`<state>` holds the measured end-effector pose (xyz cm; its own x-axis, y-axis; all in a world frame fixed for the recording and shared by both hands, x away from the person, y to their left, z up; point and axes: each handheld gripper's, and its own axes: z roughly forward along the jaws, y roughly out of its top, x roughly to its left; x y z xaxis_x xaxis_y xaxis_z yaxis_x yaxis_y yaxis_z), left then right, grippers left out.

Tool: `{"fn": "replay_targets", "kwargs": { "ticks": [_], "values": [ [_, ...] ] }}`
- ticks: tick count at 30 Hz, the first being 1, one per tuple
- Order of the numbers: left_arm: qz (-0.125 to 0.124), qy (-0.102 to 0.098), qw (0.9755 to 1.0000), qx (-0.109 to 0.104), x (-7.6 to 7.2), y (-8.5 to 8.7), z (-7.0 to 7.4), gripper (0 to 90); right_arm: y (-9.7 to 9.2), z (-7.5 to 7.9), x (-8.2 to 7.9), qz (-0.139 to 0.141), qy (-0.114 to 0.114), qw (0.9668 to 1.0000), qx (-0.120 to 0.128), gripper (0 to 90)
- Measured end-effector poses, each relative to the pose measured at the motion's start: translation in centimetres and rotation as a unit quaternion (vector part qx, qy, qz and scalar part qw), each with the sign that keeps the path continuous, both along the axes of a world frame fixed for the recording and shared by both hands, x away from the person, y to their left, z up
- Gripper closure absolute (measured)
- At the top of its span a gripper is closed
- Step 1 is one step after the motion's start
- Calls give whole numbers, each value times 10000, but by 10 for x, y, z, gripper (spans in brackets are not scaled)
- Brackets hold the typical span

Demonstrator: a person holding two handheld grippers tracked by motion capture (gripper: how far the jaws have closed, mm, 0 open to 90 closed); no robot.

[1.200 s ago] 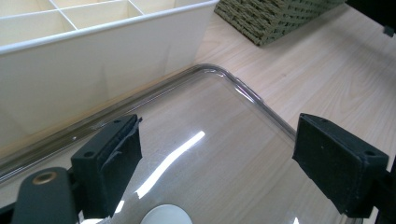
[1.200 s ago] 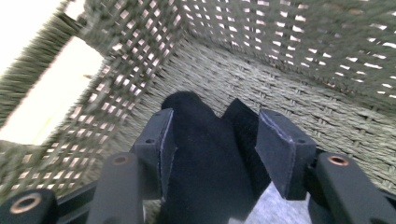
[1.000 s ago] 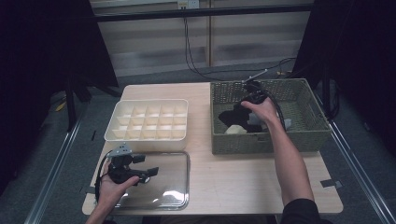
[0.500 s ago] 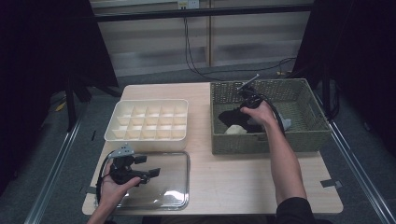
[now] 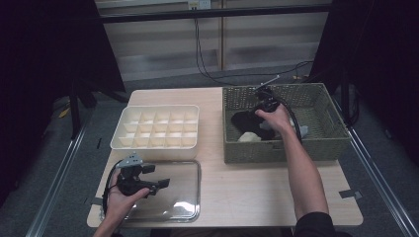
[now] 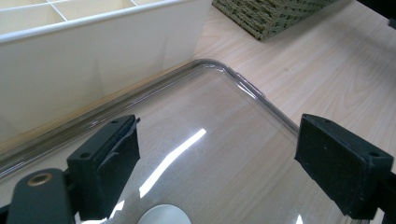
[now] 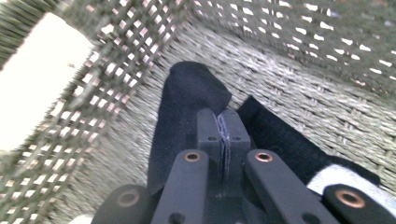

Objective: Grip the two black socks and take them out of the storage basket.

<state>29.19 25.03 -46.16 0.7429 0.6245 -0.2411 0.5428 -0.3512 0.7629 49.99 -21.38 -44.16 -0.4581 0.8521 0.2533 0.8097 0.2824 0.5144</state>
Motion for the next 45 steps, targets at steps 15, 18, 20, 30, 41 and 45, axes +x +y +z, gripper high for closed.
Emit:
{"fn": "replay_targets", "kwargs": {
  "ticks": [15, 18, 20, 30, 41, 45],
  "values": [
    [-6, -96, 9999, 64, -3, 1, 2, 133, -8, 26, -18, -103, -623, 9940, 892, 892],
    [-13, -131, 9999, 73, -4, 0, 3, 133, -9, 34, -24, -108, -725, 9921, 1015, 892],
    [-28, -159, 9998, 126, -5, -1, 3, 133, -10, 39, -28, -127, -793, 9902, 1145, 892],
    [-116, -170, 9997, 93, -6, -1, 3, 133, -14, 62, -45, -154, -1179, 9831, 1395, 892],
    [-284, -183, 9994, 92, -8, -6, 3, 167, -25, 78, -56, -270, -1436, 9752, 1662, 892],
    [-241, -176, 9995, 83, -7, -7, 3, 157, -28, 83, -60, -289, -1485, 9742, 1676, 893]
  ]
}}
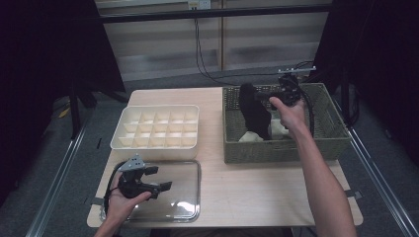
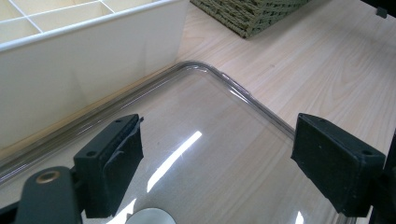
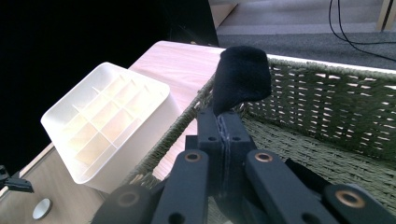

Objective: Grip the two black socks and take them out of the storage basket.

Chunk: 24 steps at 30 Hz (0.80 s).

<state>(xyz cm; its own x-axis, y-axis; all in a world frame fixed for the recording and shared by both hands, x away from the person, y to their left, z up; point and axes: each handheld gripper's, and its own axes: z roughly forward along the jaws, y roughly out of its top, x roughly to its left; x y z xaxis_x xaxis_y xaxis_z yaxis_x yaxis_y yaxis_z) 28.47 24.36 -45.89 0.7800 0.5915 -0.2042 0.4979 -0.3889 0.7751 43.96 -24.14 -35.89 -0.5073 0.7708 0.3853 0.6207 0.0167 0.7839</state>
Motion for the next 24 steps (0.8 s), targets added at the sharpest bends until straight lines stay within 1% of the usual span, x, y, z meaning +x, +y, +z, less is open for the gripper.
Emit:
{"fn": "replay_targets", "kwargs": {
  "ticks": [7, 9, 11, 13, 16, 24],
  "values": [
    [-2, 2, 10000, 12, 0, -1, 0, 149, -4, 12, -7, -24, -134, 9999, 87, 892],
    [-11, 8, 10000, 11, -1, -2, 0, 149, -4, 16, -8, -49, -173, 9998, 62, 892],
    [-35, -7, 10000, 41, 0, -2, 0, 149, -4, 20, -10, -24, -230, 9997, 120, 892],
    [-30, 3, 10000, 22, -1, -2, 0, 150, -4, 24, -10, -3, -258, 9996, 74, 892],
    [-20, -3, 10000, 33, -1, -2, 0, 150, -5, 29, -11, -29, -297, 9995, 67, 892],
    [-34, -9, 10000, 48, -1, -3, 0, 149, -9, 39, -16, -85, -427, 9989, 151, 892]
  ]
}}
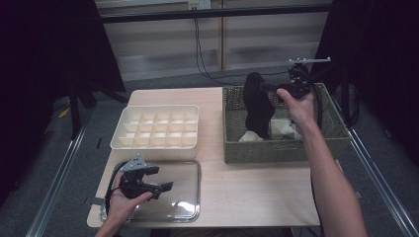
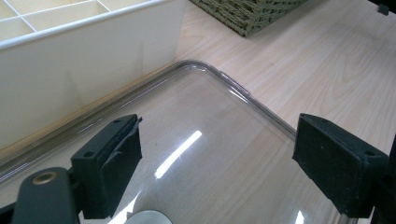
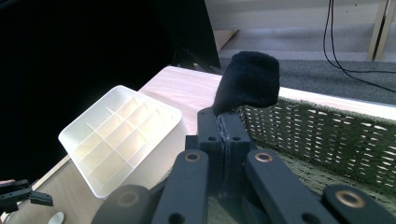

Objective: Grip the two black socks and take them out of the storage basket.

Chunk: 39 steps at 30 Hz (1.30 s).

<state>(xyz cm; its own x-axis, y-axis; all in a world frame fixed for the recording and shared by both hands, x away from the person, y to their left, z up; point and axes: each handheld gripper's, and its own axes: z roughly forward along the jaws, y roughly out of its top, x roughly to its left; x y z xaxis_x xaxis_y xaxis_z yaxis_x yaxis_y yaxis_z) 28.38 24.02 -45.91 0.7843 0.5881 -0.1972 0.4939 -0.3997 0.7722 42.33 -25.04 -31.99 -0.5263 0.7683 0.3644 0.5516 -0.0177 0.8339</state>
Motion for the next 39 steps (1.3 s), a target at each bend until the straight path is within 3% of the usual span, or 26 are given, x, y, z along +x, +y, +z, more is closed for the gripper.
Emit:
{"fn": "replay_targets", "kwargs": {
  "ticks": [11, 20, 21, 28, 39],
  "values": [
    [-47, -37, 10000, 21, 1, -4, 0, 148, -4, 8, -4, 14, -146, 9998, 126, 892],
    [-44, -13, 10000, -25, 0, -3, 0, 148, -1, 31, -8, 34, -336, 9993, 157, 893],
    [-57, -25, 10000, 5, 0, -3, 0, 148, -1, 33, -9, 65, -350, 9990, 253, 892],
    [-47, -18, 10000, -18, 0, -3, 1, 147, 0, 42, -15, 53, -448, 9987, 230, 893],
    [-72, -40, 10000, -23, -1, -3, 0, 148, 3, 63, -35, 179, -694, 9970, 291, 893]
  ]
}}
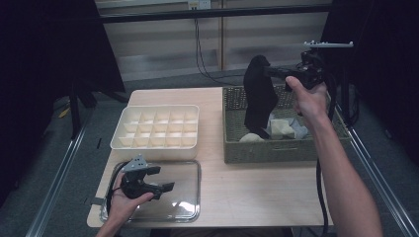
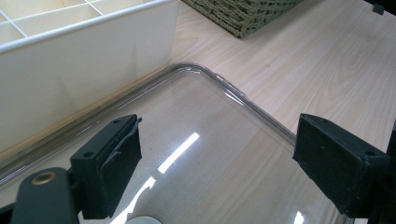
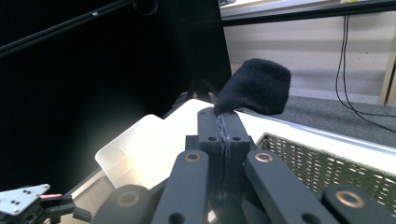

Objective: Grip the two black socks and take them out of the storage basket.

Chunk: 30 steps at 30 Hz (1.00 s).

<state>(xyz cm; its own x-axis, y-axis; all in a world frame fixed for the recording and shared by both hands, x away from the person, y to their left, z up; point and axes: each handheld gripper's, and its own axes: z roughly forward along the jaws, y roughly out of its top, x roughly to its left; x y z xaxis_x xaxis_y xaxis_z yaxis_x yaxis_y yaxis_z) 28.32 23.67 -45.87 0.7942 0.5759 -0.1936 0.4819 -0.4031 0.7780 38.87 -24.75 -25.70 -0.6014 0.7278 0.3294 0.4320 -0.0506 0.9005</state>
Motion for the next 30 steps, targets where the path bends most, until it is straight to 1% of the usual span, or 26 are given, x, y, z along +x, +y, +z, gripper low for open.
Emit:
{"fn": "replay_targets", "kwargs": {
  "ticks": [4, 5, 6, 11, 13, 18, 19, 20, 21, 22, 27, 29, 30],
  "values": [
    [8, 9, 10000, -6, 0, -1, 0, 148, 1, 9, -8, 70, -106, 9999, 19, 893],
    [21, 8, 10000, 21, 0, -1, 0, 148, 1, 10, -10, 91, -126, 9999, 35, 893],
    [25, 10, 10000, -6, 0, -1, 0, 148, 1, 12, -12, 89, -154, 9998, 44, 893],
    [28, -14, 10000, 8, -1, -1, 0, 147, -2, 18, -22, 122, -245, 9995, 131, 893],
    [6, 24, 10000, -25, -1, -2, 0, 148, -4, 21, -27, 127, -278, 9994, 160, 893],
    [-75, 9, 10000, 45, -2, -7, -1, 148, -8, 28, -42, 171, -374, 9990, 202, 893],
    [-59, 18, 10000, 50, -2, -7, -1, 148, -9, 30, -45, 151, -383, 9989, 215, 893],
    [-53, 18, 10000, 48, -2, -7, -1, 148, -10, 31, -49, 193, -400, 9986, 283, 893],
    [-51, 24, 10000, 34, -2, -7, -1, 148, -11, 33, -52, 205, -411, 9985, 297, 893],
    [-25, 26, 10000, 20, -2, -7, -1, 148, -10, 34, -55, 204, -439, 9985, 243, 893],
    [-27, 0, 10000, 18, -2, -7, 0, 150, -10, 36, -70, 258, -452, 9984, 231, 893],
    [-19, 2, 10000, 9, -3, -8, 0, 150, -10, 35, -75, 235, -429, 9985, 245, 893],
    [-38, -16, 10000, 38, -2, -8, 0, 150, -11, 34, -78, 230, -417, 9985, 264, 893]
  ]
}}
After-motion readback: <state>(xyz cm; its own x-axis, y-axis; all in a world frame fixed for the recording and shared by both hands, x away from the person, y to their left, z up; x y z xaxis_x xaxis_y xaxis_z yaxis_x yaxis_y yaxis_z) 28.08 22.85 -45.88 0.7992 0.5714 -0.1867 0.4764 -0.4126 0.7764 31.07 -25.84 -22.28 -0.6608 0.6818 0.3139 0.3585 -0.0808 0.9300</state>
